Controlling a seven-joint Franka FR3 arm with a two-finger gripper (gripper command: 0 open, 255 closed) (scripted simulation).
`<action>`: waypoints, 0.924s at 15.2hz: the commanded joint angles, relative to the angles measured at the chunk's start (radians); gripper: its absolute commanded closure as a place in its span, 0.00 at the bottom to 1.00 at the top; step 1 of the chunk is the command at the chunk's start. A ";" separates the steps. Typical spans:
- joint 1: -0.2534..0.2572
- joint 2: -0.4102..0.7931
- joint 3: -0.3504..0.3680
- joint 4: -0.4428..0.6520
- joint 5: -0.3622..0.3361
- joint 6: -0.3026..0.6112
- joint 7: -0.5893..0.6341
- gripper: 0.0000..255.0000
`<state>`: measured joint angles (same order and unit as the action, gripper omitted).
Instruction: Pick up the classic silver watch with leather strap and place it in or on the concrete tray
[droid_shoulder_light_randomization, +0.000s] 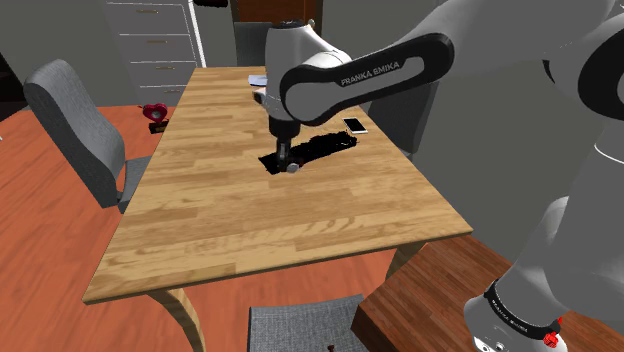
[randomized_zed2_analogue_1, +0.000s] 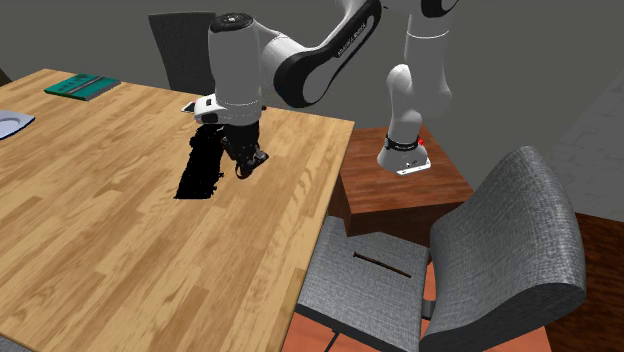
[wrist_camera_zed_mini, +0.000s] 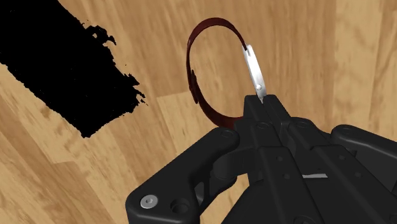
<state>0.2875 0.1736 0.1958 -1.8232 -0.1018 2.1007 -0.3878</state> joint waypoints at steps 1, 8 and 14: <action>0.000 -0.010 0.001 0.019 0.004 -0.029 -0.002 1.00; -0.072 0.054 -0.047 0.122 0.019 -0.062 -0.133 1.00; -0.142 0.151 -0.087 0.275 0.034 -0.112 -0.255 1.00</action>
<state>0.1569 0.3069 0.1152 -1.5770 -0.0705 1.9989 -0.6216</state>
